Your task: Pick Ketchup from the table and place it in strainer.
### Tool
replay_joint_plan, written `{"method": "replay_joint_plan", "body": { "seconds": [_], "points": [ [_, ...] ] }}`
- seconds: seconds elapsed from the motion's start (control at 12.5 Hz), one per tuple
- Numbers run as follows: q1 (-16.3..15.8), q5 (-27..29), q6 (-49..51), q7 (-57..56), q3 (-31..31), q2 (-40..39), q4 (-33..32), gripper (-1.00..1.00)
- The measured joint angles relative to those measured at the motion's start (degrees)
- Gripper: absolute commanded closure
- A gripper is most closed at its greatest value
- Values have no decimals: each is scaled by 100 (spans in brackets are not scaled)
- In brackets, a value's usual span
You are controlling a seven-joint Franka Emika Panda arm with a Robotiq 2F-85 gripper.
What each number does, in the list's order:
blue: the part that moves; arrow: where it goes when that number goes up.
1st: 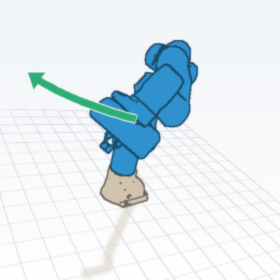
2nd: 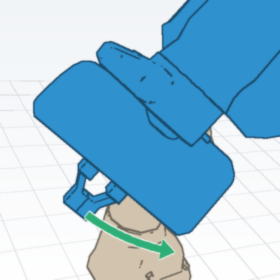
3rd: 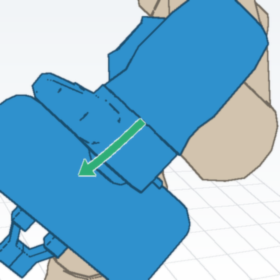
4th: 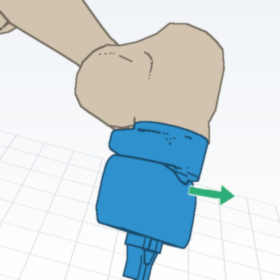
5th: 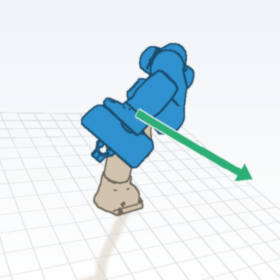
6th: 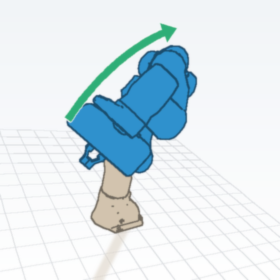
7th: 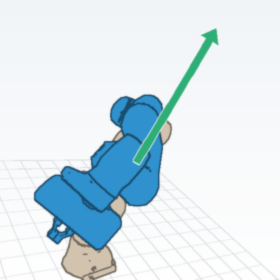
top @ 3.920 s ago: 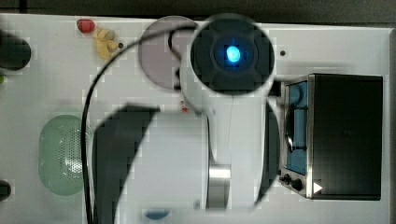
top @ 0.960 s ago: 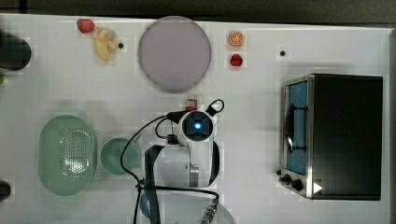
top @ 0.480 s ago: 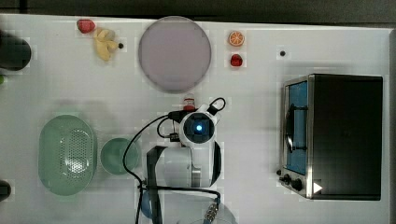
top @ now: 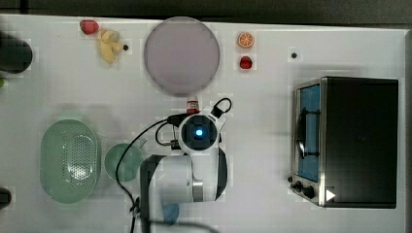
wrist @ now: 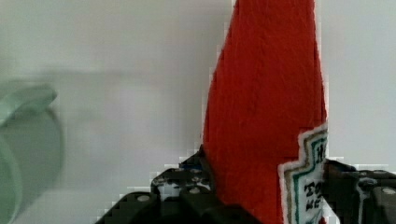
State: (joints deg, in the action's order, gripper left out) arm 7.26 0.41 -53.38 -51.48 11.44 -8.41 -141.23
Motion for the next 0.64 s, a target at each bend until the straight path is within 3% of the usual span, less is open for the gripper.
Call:
{"method": "replay_joint_plan", "body": {
  "seconds": [0.4, 0.64],
  "points": [
    [30, 183, 2115, 487, 617, 1825, 727, -29],
    [-99, 603, 2389, 1508, 1176, 2123, 1343, -29]
  ]
}}
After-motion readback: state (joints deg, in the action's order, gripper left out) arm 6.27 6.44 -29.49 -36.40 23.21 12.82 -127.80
